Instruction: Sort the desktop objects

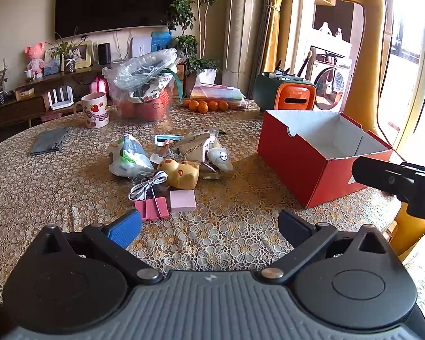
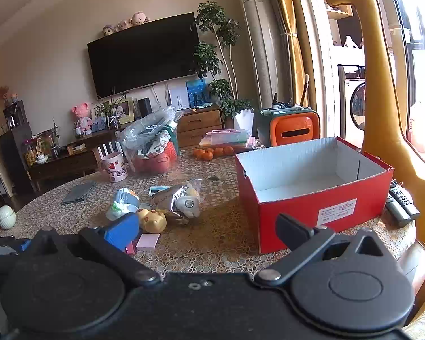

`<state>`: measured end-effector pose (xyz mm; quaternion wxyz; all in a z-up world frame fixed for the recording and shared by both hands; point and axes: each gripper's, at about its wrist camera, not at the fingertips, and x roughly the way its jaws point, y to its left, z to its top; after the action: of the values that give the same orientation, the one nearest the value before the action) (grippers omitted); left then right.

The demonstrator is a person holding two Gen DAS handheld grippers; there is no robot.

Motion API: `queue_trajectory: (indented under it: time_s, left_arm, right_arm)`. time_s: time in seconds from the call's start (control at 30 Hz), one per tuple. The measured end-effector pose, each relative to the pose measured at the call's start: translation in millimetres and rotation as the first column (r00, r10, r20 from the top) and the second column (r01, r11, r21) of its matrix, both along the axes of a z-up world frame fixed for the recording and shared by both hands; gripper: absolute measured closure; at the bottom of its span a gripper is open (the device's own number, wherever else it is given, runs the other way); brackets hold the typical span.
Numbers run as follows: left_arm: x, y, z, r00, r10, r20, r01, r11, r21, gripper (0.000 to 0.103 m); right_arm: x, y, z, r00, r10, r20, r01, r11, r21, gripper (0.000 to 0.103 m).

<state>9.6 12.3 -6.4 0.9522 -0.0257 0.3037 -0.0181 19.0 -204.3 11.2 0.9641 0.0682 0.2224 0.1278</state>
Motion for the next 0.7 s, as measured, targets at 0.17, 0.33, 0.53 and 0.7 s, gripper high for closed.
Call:
queue_trajectory:
  time_s: [0.17,0.33,0.53,0.7]
  left_arm:
    - [10,8,-4,1.0,0.013,-0.003,-0.013,1.0,-0.007,0.0]
    - [23,14,-12,1.0,0.008,-0.018,-0.008,1.0,0.003,0.0]
    - [45,23,-26,1.0,0.016,-0.022,-0.015,1.0,0.024,0.0]
    - [66,34,-41,0.999,0.013,-0.038,-0.012,1.0,0.021,0.0]
  right_arm:
    - [9,10,-2,0.999,0.03,0.01,-0.03,0.998,-0.059,0.0]
    - [25,17,-8,0.999,0.05,-0.004,-0.05,0.995,-0.084,0.0]
    - [50,28,-18,0.996,0.077,-0.036,-0.08,0.992,-0.095,0.002]
    - [78,44,-25,0.993,0.105,-0.056,-0.112,0.986,-0.123,0.004]
